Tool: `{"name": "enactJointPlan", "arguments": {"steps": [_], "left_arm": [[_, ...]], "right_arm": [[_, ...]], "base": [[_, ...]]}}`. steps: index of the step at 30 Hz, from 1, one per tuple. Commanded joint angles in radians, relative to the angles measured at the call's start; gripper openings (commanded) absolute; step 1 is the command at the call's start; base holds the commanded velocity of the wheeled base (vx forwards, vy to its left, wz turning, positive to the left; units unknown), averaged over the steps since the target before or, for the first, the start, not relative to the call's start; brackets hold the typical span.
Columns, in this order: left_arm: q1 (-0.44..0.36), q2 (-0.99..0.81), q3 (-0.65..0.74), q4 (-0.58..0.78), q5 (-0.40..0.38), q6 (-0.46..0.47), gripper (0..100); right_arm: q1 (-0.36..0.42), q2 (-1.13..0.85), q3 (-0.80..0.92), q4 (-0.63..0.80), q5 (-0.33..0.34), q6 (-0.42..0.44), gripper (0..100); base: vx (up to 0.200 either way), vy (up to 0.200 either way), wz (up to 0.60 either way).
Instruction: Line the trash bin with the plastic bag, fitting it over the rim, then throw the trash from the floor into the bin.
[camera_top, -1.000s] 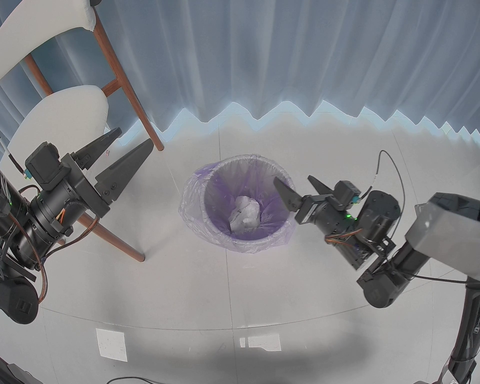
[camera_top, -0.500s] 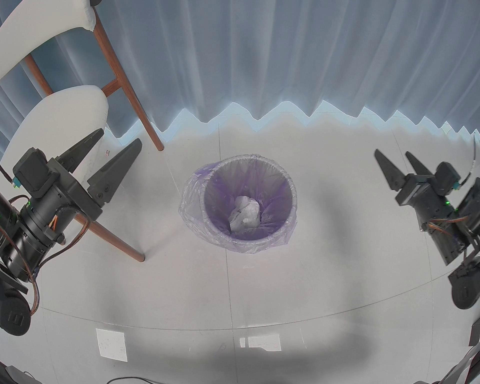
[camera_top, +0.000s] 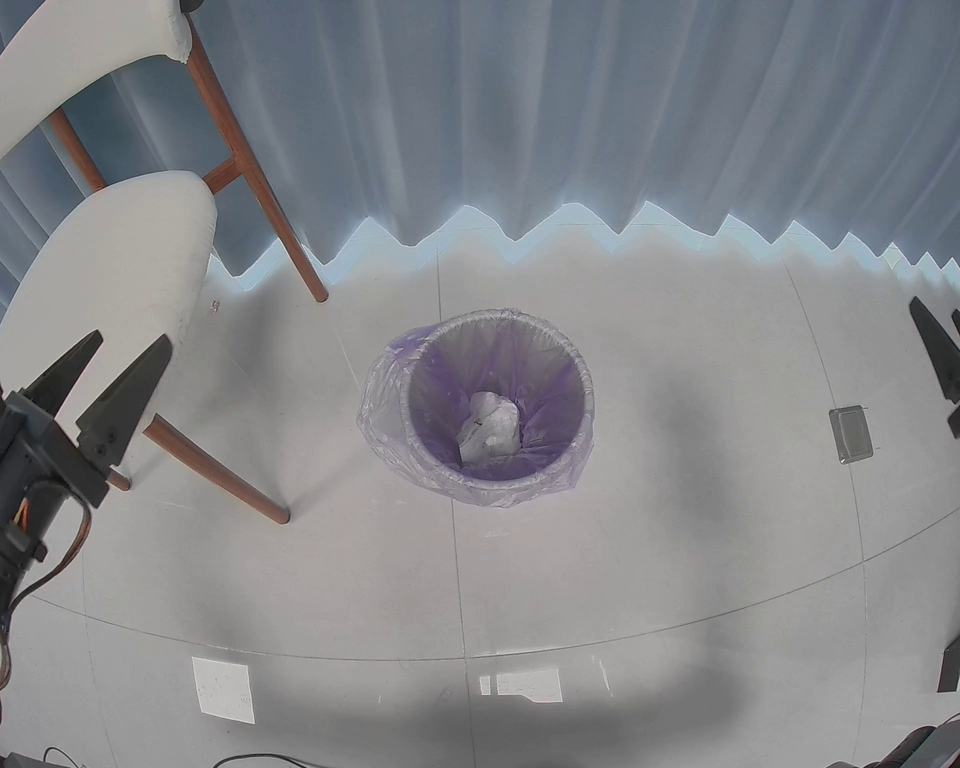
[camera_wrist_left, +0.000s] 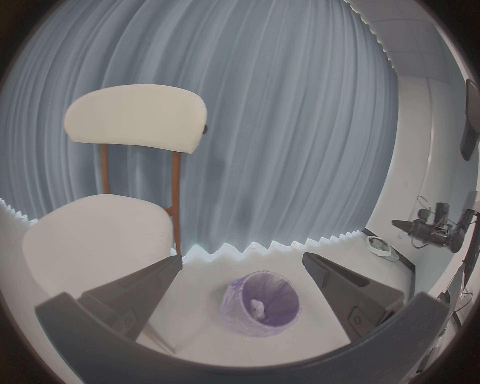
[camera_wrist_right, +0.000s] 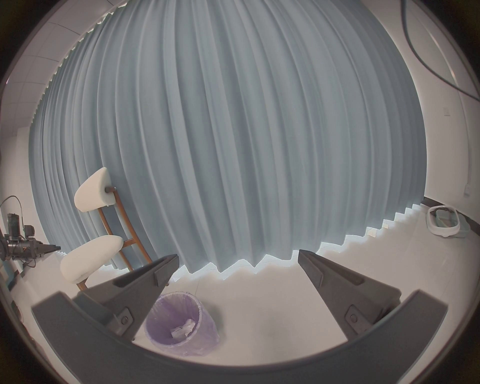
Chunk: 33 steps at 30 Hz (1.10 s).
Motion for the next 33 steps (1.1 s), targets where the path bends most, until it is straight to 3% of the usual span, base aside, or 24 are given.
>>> {"name": "enactJointPlan", "arguments": {"steps": [1,3,4,7,8,15,23,29,33], "left_arm": [[0.039,-0.327,0.03,0.219,0.089,-0.005,100],[0.051,-0.365,0.032,0.259,0.09,-0.005,100],[0.09,-0.457,0.032,0.36,0.087,-0.005,100],[0.122,-0.535,0.029,0.446,0.082,-0.008,100],[0.145,-0.621,0.024,0.541,0.081,-0.021,100],[0.211,-0.854,0.024,0.799,0.076,-0.021,100],[0.317,-1.028,0.052,1.044,-0.011,-0.019,100],[0.318,-1.069,0.125,1.084,-0.048,-0.004,100],[0.317,-1.075,0.263,1.052,-0.036,0.064,100]], "right_arm": [[-0.028,-0.355,0.014,0.219,0.001,0.014,100],[-0.03,-0.383,0.016,0.245,0.003,0.016,100],[-0.042,-0.441,0.017,0.297,0.009,0.023,100],[-0.057,-0.477,0.019,0.334,0.02,0.034,100],[-0.067,-0.523,0.017,0.375,0.029,0.049,100],[-0.065,-0.675,0.019,0.558,0.033,0.053,100],[-0.065,-0.811,0.109,0.688,0.035,0.049,100],[-0.067,-0.863,0.201,0.693,0.035,0.04,100],[-0.067,-0.886,0.287,0.693,0.043,0.026,100]], "base": [[0.0,0.0,0.0],[0.0,0.0,0.0],[0.0,0.0,0.0],[0.0,0.0,0.0],[0.0,0.0,0.0],[0.0,0.0,0.0],[0.0,0.0,0.0],[0.0,0.0,0.0],[0.0,0.0,0.0]]}}
